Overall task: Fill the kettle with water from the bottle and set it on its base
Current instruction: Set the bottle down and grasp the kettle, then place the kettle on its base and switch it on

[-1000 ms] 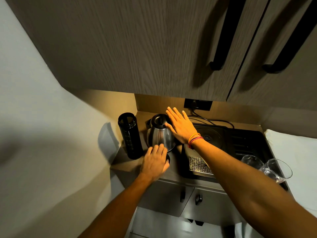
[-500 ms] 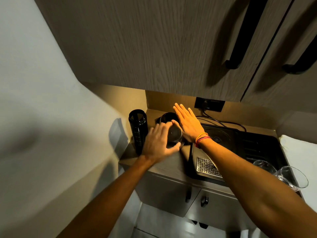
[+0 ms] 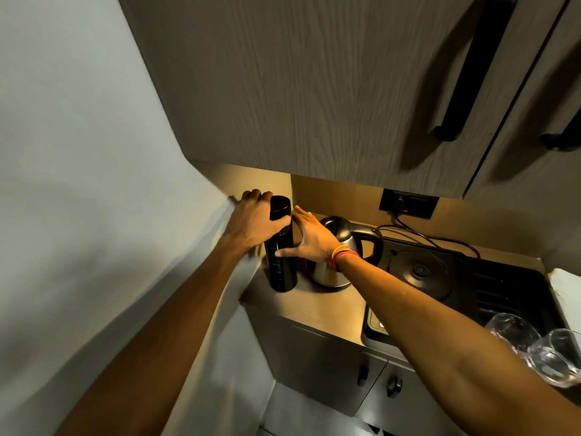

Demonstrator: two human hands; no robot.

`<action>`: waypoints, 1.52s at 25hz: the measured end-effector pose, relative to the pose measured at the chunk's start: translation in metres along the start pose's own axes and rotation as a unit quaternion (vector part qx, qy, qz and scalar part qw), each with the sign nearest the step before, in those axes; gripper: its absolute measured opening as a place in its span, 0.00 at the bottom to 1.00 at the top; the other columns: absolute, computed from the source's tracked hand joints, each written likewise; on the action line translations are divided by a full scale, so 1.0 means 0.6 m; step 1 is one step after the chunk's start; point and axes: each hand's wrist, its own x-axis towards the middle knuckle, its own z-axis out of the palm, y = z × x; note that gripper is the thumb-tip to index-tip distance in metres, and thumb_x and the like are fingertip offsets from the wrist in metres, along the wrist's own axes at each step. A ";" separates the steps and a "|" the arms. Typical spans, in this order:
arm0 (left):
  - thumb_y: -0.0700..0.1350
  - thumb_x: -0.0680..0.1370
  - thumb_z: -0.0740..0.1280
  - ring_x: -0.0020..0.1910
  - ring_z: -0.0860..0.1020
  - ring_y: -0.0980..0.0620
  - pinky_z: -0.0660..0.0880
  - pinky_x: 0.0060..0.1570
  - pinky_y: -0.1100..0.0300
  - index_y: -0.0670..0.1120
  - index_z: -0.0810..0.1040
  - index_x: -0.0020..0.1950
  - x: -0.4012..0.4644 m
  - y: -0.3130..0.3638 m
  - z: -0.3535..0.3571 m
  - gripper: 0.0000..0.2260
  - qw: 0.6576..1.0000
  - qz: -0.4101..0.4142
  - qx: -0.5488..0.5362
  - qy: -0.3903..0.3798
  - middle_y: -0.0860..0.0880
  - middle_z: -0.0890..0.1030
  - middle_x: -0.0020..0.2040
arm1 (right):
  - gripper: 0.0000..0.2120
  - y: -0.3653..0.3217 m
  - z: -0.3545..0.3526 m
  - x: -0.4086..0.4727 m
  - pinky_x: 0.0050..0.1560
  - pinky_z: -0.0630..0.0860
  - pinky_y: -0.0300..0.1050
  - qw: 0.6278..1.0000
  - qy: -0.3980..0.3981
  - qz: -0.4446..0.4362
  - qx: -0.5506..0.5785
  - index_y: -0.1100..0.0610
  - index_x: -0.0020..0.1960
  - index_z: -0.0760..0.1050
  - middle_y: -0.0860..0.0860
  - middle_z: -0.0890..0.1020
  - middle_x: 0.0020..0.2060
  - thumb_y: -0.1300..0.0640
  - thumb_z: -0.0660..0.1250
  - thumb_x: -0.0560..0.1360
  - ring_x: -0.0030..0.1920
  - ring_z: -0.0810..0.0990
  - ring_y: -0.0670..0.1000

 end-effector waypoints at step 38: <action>0.64 0.59 0.81 0.71 0.64 0.35 0.68 0.66 0.40 0.40 0.67 0.69 0.098 0.256 0.073 0.48 0.980 0.073 -0.112 -0.148 0.37 0.68 0.69 | 0.05 0.086 -0.257 -0.194 0.43 0.65 0.46 0.966 0.077 0.170 -0.181 0.61 0.44 0.68 0.57 0.71 0.40 0.69 0.62 0.76 0.42 0.68 0.55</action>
